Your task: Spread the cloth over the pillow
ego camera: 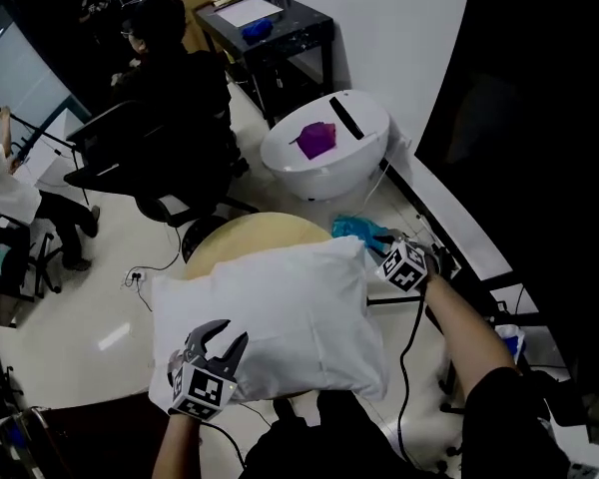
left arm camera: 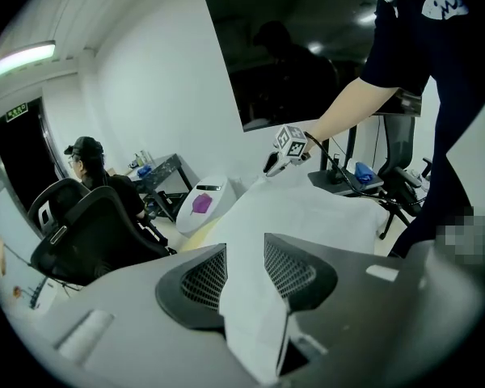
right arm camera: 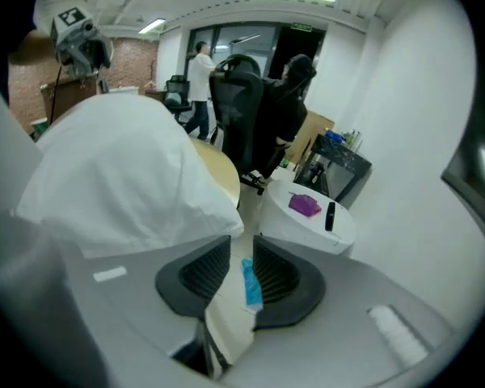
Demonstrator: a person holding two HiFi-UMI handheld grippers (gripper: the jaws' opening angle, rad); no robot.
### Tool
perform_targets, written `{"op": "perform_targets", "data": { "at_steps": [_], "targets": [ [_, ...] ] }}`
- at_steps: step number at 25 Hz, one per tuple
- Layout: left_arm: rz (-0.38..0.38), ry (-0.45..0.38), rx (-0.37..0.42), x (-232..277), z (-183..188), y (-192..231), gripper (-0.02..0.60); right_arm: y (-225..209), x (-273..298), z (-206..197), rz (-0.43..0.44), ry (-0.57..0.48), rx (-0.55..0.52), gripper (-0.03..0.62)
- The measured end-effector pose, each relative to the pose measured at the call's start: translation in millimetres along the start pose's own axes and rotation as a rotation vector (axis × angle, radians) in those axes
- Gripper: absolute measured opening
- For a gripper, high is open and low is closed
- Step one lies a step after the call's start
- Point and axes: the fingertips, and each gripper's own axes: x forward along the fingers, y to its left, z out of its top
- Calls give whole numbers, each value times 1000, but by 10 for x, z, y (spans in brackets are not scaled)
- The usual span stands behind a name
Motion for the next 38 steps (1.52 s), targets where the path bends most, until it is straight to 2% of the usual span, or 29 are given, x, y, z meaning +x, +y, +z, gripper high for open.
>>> {"op": "perform_targets", "data": {
  "at_steps": [5, 13, 17, 20, 25, 30, 38],
  "targets": [
    [-7, 21, -19, 96, -65, 1, 135, 51, 242, -24, 37, 22, -172, 108],
    [-14, 33, -27, 219, -79, -21, 135, 168, 400, 121, 86, -28, -278, 106],
    [-17, 40, -29, 244, -86, -41, 135, 256, 408, 156, 107, -47, -279, 9],
    [-14, 47, -31, 251, -103, -35, 135, 169, 377, 167, 55, -37, -301, 9],
    [1, 42, -35, 212, -99, 10, 135, -77, 192, 353, -90, -34, -482, 9],
    [-5, 47, -36, 239, -119, 2, 135, -285, 175, 446, -166, -11, -617, 9],
    [-20, 61, -40, 271, -142, -63, 135, 86, 701, 61, 13, 73, -545, 11]
  ]
}}
